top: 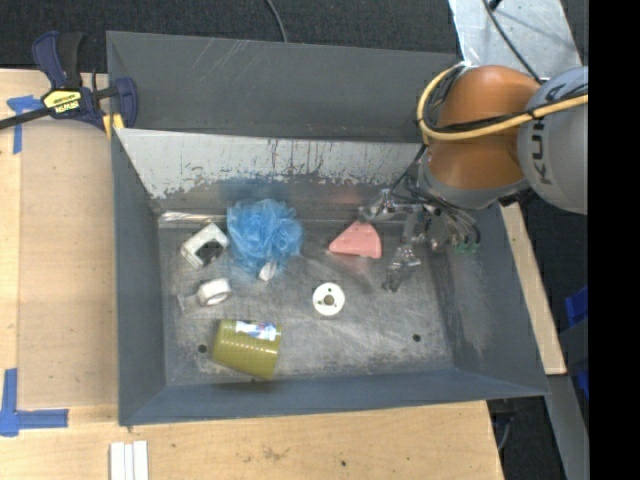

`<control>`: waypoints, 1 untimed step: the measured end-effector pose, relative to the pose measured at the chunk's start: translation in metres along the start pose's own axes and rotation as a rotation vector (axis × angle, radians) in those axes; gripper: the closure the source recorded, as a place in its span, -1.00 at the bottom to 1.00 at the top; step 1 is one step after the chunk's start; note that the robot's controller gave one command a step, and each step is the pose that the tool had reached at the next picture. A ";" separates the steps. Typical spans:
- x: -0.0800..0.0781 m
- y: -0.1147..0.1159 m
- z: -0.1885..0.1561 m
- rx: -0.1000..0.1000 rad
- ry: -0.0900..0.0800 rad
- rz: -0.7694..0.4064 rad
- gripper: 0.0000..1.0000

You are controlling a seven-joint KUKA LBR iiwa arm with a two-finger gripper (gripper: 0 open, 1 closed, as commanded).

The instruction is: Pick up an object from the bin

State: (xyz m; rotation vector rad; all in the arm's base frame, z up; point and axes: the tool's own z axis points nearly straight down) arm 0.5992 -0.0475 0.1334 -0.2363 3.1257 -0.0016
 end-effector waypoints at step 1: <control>-0.012 0.046 0.058 0.000 -0.009 0.127 1.00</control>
Offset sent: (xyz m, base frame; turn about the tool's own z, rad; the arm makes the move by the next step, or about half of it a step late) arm 0.0000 0.0000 0.0000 0.0000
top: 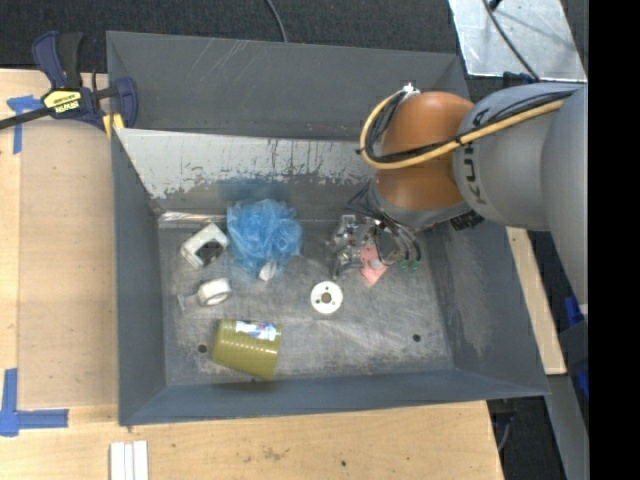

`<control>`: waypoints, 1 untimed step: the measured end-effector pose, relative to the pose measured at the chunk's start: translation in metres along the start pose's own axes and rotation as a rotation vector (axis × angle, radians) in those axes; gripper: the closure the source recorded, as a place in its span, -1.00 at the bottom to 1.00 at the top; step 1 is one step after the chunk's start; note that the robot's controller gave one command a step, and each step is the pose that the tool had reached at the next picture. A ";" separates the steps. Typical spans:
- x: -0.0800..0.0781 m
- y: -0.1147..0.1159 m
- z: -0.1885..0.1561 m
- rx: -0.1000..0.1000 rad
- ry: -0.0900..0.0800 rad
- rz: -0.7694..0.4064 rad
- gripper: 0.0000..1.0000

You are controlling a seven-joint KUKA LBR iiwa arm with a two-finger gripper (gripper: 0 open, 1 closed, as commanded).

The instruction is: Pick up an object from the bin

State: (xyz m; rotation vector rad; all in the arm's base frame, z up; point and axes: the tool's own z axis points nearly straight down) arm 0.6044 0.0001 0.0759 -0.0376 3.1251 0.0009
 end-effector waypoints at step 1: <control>0.002 0.000 0.002 0.001 0.005 -0.001 -1.00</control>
Offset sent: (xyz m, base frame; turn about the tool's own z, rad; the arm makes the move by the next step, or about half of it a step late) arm 0.0000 0.0000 0.0000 0.0000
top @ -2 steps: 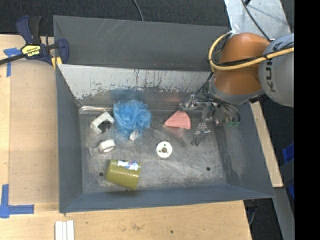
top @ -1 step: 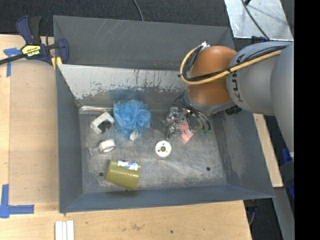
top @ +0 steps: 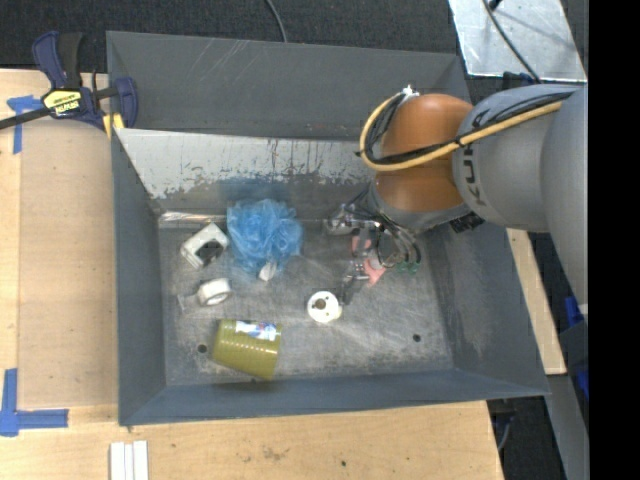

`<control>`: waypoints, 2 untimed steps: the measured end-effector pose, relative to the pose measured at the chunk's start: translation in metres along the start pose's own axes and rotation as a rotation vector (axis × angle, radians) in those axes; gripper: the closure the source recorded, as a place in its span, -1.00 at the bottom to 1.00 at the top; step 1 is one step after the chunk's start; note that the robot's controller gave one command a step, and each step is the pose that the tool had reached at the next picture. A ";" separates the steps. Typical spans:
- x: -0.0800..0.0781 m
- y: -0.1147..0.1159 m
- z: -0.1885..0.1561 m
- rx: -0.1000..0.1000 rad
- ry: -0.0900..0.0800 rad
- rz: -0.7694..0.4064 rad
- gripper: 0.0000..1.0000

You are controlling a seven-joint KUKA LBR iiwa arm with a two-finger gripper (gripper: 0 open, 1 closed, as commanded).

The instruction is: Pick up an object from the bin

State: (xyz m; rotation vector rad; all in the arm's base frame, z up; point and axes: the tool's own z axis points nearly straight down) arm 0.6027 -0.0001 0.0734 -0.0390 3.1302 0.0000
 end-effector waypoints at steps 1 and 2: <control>0.000 0.000 0.000 0.000 0.000 0.000 -1.00; 0.041 0.048 -0.038 0.002 0.017 0.008 -1.00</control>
Offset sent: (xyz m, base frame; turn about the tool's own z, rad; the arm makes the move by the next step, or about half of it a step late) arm -0.0780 0.1003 0.0838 0.0011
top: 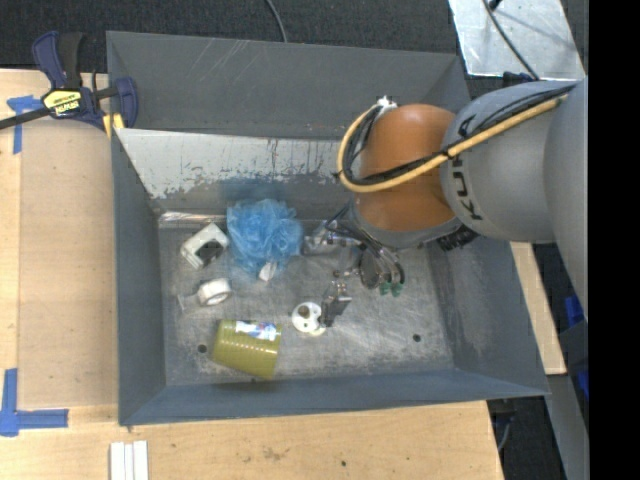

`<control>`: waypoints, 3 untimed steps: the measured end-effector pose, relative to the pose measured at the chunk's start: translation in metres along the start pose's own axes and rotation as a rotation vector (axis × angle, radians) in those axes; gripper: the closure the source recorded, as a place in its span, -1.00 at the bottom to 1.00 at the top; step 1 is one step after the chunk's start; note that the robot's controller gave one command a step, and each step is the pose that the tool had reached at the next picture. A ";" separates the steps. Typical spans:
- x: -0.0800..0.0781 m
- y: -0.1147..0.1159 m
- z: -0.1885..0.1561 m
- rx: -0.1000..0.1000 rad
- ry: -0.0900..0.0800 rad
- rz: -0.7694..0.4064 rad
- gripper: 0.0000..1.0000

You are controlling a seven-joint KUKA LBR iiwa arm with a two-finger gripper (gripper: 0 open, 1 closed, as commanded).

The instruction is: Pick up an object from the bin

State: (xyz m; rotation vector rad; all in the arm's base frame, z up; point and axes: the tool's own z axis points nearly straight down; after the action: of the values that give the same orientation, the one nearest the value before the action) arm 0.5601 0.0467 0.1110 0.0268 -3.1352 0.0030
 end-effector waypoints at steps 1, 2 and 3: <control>0.018 0.008 -0.009 -0.007 -0.012 -0.068 -1.00; 0.026 -0.007 0.010 0.004 -0.007 -0.070 -1.00; 0.037 0.021 0.019 -0.003 -0.007 -0.261 -1.00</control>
Offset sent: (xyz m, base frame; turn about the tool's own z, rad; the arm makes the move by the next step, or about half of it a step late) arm -0.0367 0.0560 -0.0336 -0.1119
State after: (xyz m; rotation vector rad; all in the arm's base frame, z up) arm 0.5222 0.0675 0.0917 0.4353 -3.1118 -0.0025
